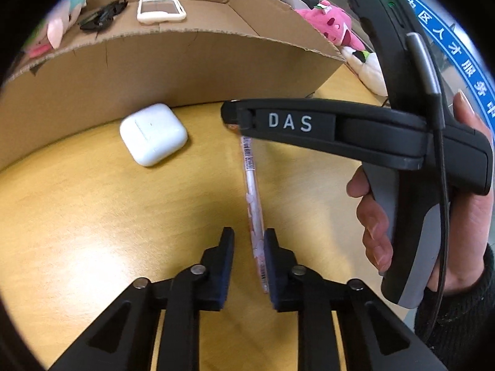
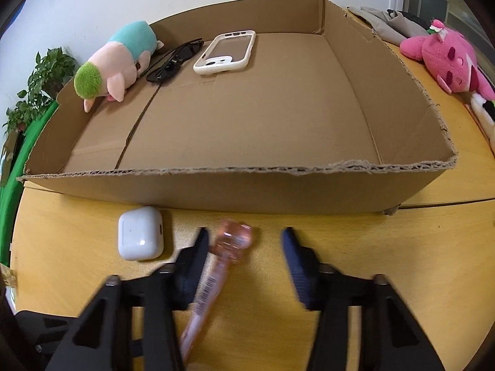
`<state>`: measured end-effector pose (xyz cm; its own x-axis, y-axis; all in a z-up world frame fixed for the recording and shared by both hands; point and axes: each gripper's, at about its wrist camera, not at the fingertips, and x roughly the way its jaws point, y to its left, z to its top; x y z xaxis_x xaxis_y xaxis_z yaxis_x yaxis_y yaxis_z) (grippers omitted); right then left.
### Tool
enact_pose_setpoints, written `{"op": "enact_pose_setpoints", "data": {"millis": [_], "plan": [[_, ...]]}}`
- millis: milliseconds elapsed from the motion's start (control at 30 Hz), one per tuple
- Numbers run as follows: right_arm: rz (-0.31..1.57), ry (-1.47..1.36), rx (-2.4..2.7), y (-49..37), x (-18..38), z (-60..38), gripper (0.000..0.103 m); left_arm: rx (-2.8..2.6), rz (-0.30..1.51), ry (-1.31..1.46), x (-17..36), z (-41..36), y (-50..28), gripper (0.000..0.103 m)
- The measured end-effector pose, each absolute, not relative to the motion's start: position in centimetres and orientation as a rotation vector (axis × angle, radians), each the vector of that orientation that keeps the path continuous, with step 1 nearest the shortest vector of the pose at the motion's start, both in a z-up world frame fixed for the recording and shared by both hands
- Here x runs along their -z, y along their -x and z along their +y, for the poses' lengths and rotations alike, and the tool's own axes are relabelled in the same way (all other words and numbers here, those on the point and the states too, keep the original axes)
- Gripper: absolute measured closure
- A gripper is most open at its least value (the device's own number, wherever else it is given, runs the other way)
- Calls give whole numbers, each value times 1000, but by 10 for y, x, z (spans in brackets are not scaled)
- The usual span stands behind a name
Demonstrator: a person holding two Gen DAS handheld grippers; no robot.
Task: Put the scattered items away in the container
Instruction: 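Close the left tool on the pen tip while the right tool holds the cap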
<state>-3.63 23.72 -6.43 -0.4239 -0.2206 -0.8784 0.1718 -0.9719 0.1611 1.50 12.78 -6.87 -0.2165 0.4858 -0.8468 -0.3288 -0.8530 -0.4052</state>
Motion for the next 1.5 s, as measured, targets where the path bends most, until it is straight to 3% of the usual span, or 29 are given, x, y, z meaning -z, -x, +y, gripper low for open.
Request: {"op": "enact_pose_setpoints", "data": {"millis": [100, 267, 300, 767, 800, 867, 933, 1000, 1333, 1500], "plan": [[-75, -1538, 2468, 36, 64, 237, 74, -2091, -183, 1526, 68, 131, -20, 96], [-133, -1522, 2460, 31, 59, 239, 76, -2095, -146, 1511, 64, 137, -32, 102], [-137, -1509, 2459, 28, 55, 238, 80, -2100, -144, 1505, 62, 137, -35, 102], [-139, -1270, 2532, 9, -22, 237, 80, -2160, -187, 1400, 32, 130, -50, 103], [-140, -1256, 2533, 9, -27, 237, 80, -2181, -193, 1394, 32, 132, -49, 101], [-135, -1230, 2535, 7, -36, 237, 80, -2227, -176, 1372, 28, 125, -50, 88], [-136, -1210, 2532, 6, -42, 236, 80, -2260, -177, 1344, 28, 121, -49, 50], [-131, -1189, 2527, 4, -49, 235, 80, -2293, -180, 1305, 26, 117, -45, 34], [-47, -1080, 2508, -14, -83, 225, 80, -2364, -171, 1176, 20, 100, -7, 34], [-7, -1013, 2495, -26, -104, 219, 80, -2366, -84, 1123, 17, 109, -6, 34]]}}
